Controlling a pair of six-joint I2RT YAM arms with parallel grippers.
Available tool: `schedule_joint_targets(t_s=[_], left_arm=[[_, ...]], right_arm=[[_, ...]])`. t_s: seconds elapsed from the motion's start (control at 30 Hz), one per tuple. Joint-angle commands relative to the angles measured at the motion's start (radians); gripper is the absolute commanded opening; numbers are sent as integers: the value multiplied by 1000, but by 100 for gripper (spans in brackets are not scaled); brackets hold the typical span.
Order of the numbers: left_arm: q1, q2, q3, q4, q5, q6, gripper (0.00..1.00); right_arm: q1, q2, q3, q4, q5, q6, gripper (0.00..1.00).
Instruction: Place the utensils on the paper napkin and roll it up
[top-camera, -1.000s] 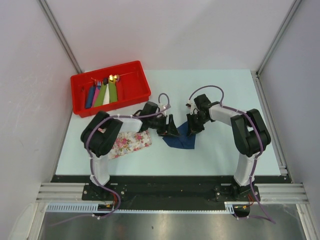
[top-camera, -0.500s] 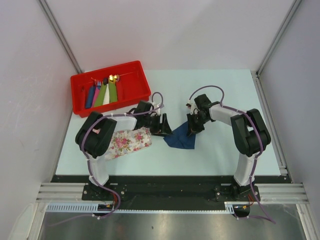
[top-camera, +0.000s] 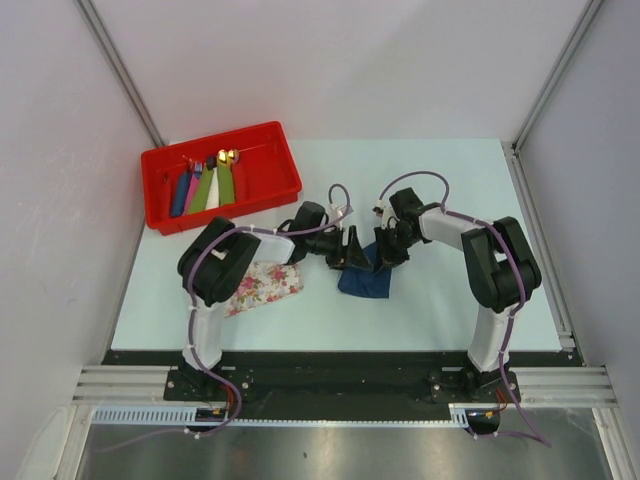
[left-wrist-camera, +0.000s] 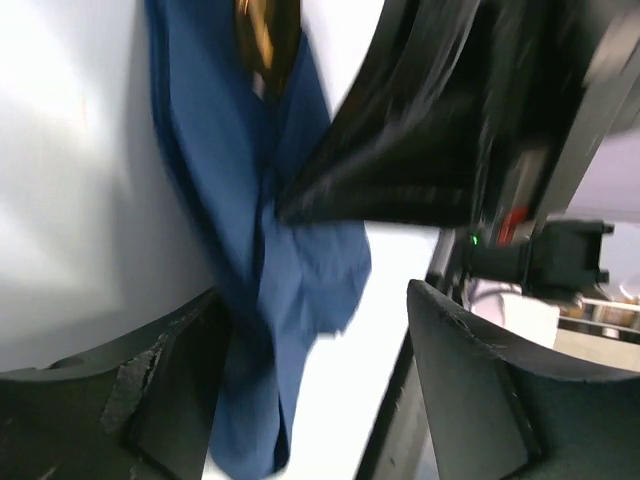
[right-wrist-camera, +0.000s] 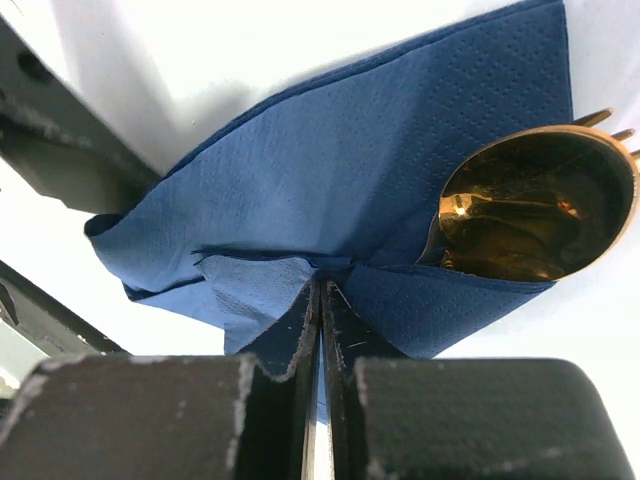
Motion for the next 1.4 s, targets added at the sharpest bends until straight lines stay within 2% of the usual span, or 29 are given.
schedule_joint_targets(t_s=[0.0,0.13,0.3,0.53,0.6,0.7,0.77,0.8,0.9,1.0,1.1,1.37], left_arm=[[-5,58,99,94,-37,-21,75],[-2,89,101,90,-6,-21,74],[30,46,21,51,70,28,70],[94,-78,-112,-59,166,90,60],[113,-95,-141,-47,161,75,58],[117,-110,-157,16,137,19,49],[111,-110,-154,82,117,-37,43],[108,-107,-149,100,114,-54,35],[81,-99,-103,120,106,-79,21],[45,-95,-65,139,110,-96,15],[6,-70,-40,168,112,-126,14],[-68,43,59,123,91,-114,13]], right_arm=[[5,76,-25,28,97,-22,5],[4,77,-26,27,95,-19,5],[-2,76,-23,27,95,-16,5],[-5,80,-22,32,95,-14,5],[-4,82,-22,33,92,-11,5],[-2,85,-20,33,92,-8,5],[-1,85,-20,33,92,-5,5],[1,85,-19,33,92,-5,5],[1,85,-17,33,92,-5,5],[-1,87,-15,33,95,-4,5],[-2,88,-12,30,94,-2,5],[-10,97,-5,24,83,6,5]])
